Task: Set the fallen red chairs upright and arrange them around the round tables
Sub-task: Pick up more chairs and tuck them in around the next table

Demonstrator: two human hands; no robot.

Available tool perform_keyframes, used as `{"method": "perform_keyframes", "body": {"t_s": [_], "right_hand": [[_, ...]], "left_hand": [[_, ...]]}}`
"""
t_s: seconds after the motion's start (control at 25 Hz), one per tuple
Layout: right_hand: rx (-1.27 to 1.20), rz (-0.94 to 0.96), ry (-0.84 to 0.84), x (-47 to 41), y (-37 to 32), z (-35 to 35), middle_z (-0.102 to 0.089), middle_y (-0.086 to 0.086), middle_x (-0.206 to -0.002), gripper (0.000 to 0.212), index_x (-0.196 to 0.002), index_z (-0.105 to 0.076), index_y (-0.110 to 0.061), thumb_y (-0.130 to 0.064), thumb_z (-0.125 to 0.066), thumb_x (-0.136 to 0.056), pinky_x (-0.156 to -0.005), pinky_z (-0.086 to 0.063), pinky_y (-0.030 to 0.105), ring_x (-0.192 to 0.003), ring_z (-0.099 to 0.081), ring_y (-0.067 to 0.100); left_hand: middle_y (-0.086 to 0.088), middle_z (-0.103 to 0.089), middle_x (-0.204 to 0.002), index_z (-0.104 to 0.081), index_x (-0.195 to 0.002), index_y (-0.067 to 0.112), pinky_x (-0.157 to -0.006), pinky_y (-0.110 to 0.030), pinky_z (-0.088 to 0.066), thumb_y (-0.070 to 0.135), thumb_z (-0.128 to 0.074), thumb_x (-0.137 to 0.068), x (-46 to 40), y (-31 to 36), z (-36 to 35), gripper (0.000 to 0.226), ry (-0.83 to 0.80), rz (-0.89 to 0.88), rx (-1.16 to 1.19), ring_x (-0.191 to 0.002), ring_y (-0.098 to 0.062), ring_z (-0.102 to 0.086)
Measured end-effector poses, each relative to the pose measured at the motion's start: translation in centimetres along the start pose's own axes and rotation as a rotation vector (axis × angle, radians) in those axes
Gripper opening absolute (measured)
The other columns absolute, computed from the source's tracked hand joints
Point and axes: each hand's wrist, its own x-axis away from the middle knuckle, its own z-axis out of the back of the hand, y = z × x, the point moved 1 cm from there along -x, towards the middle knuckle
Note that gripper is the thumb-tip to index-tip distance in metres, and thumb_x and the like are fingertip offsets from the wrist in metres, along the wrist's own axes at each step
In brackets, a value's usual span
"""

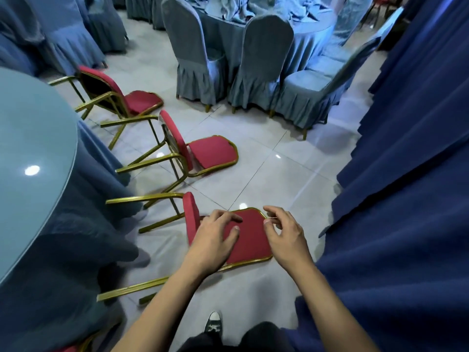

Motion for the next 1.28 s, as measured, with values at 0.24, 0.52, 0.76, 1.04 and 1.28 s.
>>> {"method": "perform_keyframes", "body": {"t_s": [0.24,0.52,0.76,1.04,1.28], "right_hand": [[0.013,0.076,-0.142,-14.0,1.2,1.8,-0.06,-0.012,-0.118,0.032,-0.129,-0.061,-0.031,-0.022,-0.052,-0.1,-0.09,-0.046,0.017,-0.108,-0.057,-0.001],[0.09,0.331,-0.509,-31.4,2.3,2.8,-0.06,-0.009,-0.122,0.031,-0.131,-0.06,-0.028,-0.021,-0.052,-0.101,-0.087,-0.045,0.017,-0.11,-0.058,0.003],[0.117,0.514,-0.806,-37.7,0.3,1.6,-0.063,-0.008,-0.122,0.03,-0.127,-0.062,-0.026,-0.02,-0.054,-0.1,-0.091,-0.048,0.023,-0.104,-0.059,0.002],[0.166,0.659,-0.988,-36.8,0.5,-1.0,-0.059,-0.01,-0.118,0.039,-0.136,-0.051,-0.036,-0.024,-0.054,-0.1,-0.091,-0.048,0.025,-0.107,-0.057,0.002],[0.237,0.786,-1.179,-40.9,1.7,-1.7,-0.061,-0.008,-0.121,0.036,-0.134,-0.053,-0.036,-0.024,-0.054,-0.1,-0.093,-0.051,0.032,-0.107,-0.058,0.003]], "left_hand": [[0.008,-0.057,-0.118,-0.062,-0.118,0.032,-0.101,-0.034,-0.041,0.029,-0.053,-0.099,-12.2,0.1,1.1,0.021,0.192,0.112,-0.079,-0.115,-0.012,-0.051],[0.009,-0.056,-0.113,-0.063,-0.115,0.032,-0.099,-0.041,-0.044,0.03,-0.053,-0.098,-21.9,3.0,-4.4,0.02,0.438,0.415,-0.027,-0.109,-0.015,-0.055],[0.014,-0.055,-0.115,-0.063,-0.115,0.033,-0.1,-0.038,-0.042,0.033,-0.051,-0.098,-21.6,6.7,-8.1,0.021,0.667,0.7,0.045,-0.11,-0.009,-0.051],[0.016,-0.052,-0.117,-0.061,-0.117,0.035,-0.097,-0.033,-0.039,0.031,-0.051,-0.1,-21.2,6.6,-9.6,0.02,0.858,0.855,0.074,-0.109,-0.008,-0.046],[0.011,-0.055,-0.12,-0.061,-0.118,0.034,-0.101,-0.038,-0.043,0.031,-0.05,-0.1,-23.7,7.8,-14.2,0.022,1.045,1.063,0.152,-0.114,-0.015,-0.049]]}}
